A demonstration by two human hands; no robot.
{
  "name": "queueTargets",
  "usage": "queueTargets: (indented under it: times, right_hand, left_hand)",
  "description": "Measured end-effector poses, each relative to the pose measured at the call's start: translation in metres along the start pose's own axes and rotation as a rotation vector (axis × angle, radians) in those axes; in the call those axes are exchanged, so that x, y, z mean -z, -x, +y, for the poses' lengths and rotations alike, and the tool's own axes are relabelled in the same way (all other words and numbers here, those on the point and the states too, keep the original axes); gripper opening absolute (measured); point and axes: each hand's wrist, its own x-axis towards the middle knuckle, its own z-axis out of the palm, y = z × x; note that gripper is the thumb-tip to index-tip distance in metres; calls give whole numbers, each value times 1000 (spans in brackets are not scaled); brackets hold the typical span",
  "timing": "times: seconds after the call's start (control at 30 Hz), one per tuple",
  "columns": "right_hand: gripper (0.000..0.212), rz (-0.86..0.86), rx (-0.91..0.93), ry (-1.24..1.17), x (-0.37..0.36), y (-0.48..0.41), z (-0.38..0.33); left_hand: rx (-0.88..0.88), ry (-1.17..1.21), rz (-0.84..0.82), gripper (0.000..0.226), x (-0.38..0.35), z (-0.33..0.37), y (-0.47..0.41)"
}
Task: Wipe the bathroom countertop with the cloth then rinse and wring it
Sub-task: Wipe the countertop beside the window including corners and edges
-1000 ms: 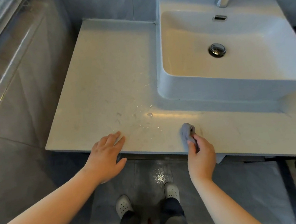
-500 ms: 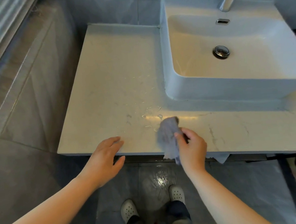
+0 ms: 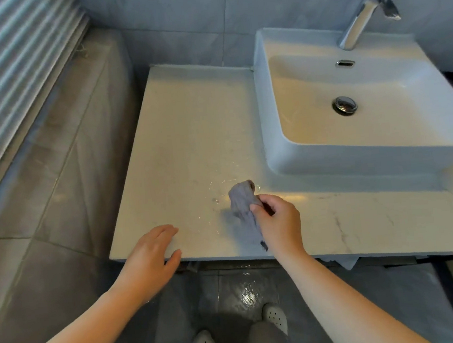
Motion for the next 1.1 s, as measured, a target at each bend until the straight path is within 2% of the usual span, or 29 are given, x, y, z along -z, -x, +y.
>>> queueTargets:
  times: [0.2, 0.33, 0.5, 0.63, 0.8, 1.0, 1.1]
  right_hand:
    - [13, -67, 167, 96, 5, -54, -59]
    - [14, -131, 251, 182, -1, -112, -88]
    - [12, -124, 313, 223, -17, -199, -112]
    - [12, -74, 308, 258, -31, -264, -117]
    - [13, -3, 284, 268, -52, -330, -107]
    - [20, 209, 211, 394, -70, -399, -87]
    - [20, 327, 195, 382, -80, -425, -81]
  left_hand:
    - [98, -9, 62, 45, 37, -11, -30]
    - [161, -48, 90, 47, 64, -18, -71]
    - [268, -94, 83, 54, 88, -32, -140]
    - [337, -83, 104, 62, 89, -37, -189]
    - [329, -60, 113, 68, 87, -44, -246]
    - [308, -76, 164, 74, 98, -59, -318]
    - [239, -122, 170, 76, 101, -67, -352]
